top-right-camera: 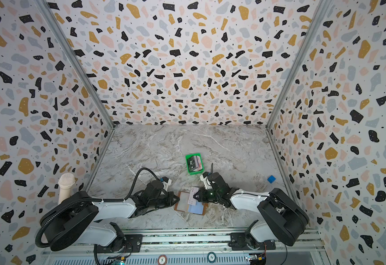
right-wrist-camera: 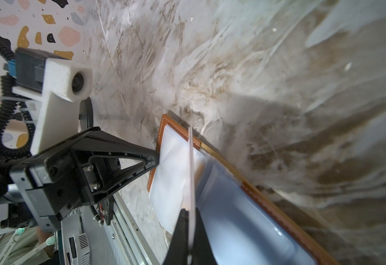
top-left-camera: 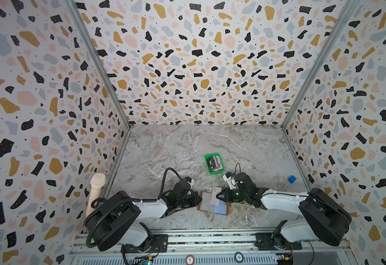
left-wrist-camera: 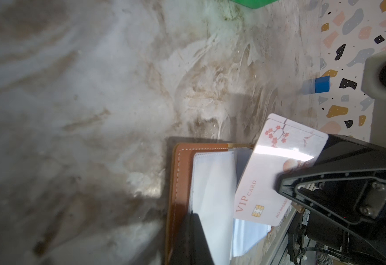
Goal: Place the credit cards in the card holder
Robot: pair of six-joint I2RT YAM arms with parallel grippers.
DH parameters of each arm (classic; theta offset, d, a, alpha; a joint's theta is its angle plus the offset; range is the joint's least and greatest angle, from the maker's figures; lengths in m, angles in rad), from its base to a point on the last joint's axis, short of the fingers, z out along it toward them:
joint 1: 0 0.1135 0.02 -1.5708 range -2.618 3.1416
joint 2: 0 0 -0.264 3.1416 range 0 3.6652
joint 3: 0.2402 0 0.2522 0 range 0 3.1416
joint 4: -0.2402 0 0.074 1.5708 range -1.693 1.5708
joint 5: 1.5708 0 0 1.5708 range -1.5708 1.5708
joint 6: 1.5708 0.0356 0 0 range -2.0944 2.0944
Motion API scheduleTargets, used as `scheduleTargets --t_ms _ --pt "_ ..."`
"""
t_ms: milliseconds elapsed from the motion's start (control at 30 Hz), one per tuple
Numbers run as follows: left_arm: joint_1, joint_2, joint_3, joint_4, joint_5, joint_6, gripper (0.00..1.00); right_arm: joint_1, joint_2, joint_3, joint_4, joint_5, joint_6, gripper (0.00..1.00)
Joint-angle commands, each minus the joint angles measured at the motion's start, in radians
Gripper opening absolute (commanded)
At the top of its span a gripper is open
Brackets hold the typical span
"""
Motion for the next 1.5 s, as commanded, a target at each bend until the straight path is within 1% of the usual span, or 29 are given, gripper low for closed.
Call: scheduleTargets --t_ms 0,167,367,600,767,1100,1467 --pt "-0.01 -0.004 -0.034 -0.071 -0.022 -0.022 0.0 0.003 -0.008 -0.025 0.044 -0.01 0.042 0.0" --pt "-0.009 -0.029 -0.037 -0.095 -0.04 -0.03 0.0 0.003 0.009 -0.004 0.106 -0.02 0.057 0.0" --pt "-0.01 -0.08 -0.066 -0.1 -0.066 -0.071 0.0 0.003 0.065 0.032 0.096 -0.022 0.049 0.0" --pt "-0.01 -0.113 -0.119 -0.063 -0.071 -0.132 0.0 0.007 0.079 0.023 0.069 -0.087 0.047 0.0" --pt "-0.01 -0.138 -0.146 -0.046 -0.078 -0.166 0.0 0.015 0.082 0.001 0.084 -0.13 0.044 0.0" --pt "-0.009 -0.16 -0.154 -0.041 -0.078 -0.179 0.0 0.035 0.134 0.025 0.06 -0.168 0.021 0.0" --pt "-0.01 -0.151 -0.151 -0.038 -0.075 -0.171 0.0 0.041 0.178 0.067 -0.012 -0.176 -0.016 0.0"
